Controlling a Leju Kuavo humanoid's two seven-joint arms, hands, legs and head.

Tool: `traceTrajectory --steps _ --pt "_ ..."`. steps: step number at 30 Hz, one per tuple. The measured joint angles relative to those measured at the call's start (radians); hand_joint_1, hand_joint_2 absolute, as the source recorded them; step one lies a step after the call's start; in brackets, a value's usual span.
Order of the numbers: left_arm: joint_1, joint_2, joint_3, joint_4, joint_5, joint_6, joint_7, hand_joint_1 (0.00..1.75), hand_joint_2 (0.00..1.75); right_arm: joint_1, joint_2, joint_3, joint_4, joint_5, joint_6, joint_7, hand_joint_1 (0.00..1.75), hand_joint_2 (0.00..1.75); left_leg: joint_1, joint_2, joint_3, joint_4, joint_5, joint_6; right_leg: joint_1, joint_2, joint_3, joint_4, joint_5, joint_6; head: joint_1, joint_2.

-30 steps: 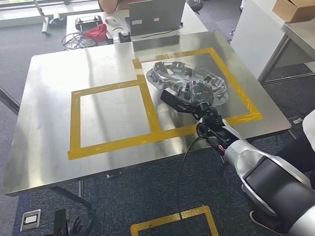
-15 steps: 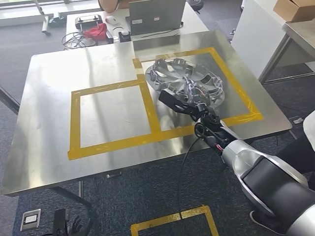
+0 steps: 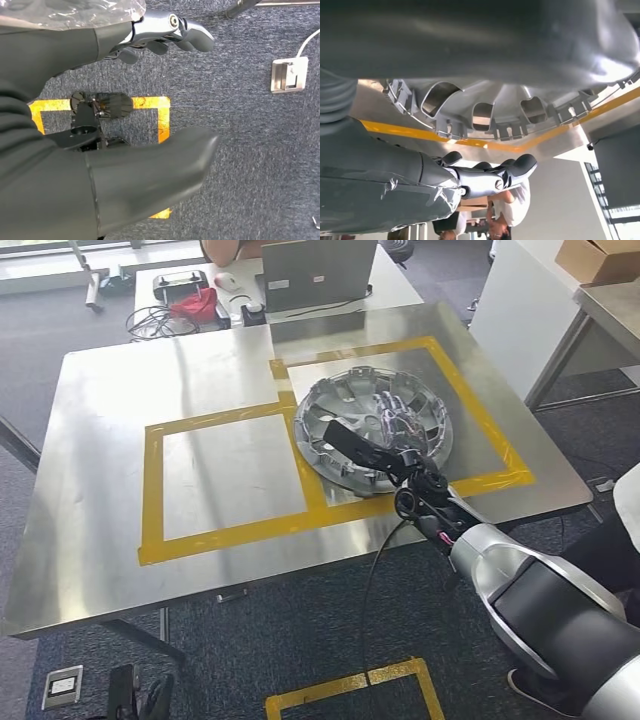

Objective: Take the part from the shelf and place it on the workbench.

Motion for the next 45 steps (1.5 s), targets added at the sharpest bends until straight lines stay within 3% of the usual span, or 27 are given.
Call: traceTrajectory --steps 18,24,31,38,45 --pt "0.0 0.001 0.0 0.0 0.0 -0.001 0.005 0.0 0.0 0.001 -0.004 -0.026 -0.023 -0.145 0.001 -0.054 0.0 0.0 0.0 0.0 0.0 0.0 0.0 0.0 0.0 0.0 0.0 0.0 0.0 0.0 0.0 0.0" --pt "0.007 0.003 0.0 0.0 0.009 0.006 0.008 0.0 0.0 0.004 -0.017 -0.071 -0.096 -0.406 -0.039 -0.14 0.0 0.0 0.0 0.001 0.0 0.0 0.0 0.0 0.0 0.001 0.0 0.0 0.0 0.0 0.0 0.0" --pt "0.027 0.01 0.0 0.0 0.028 0.018 0.008 0.0 0.0 0.067 -0.075 -0.142 -0.371 -0.786 0.004 -0.247 0.0 0.0 0.0 0.001 0.001 0.0 0.0 0.0 0.0 0.001 0.0 0.0 0.0 0.0 0.0 0.0" --pt "0.043 0.015 0.0 0.0 0.043 0.023 0.006 0.0 0.0 0.206 -0.145 -0.209 -0.74 -0.904 0.014 -0.282 0.0 0.0 0.0 0.001 0.001 0.0 -0.001 -0.001 0.0 0.001 0.0 0.0 -0.001 -0.001 0.0 0.0" --pt "0.051 0.02 0.0 0.0 0.05 0.023 -0.006 0.0 0.0 0.326 -0.192 -0.254 -0.996 -0.922 0.03 -0.309 0.0 0.0 0.0 0.002 0.001 -0.001 -0.001 -0.001 0.0 0.001 -0.001 0.0 -0.001 -0.001 0.0 0.0"
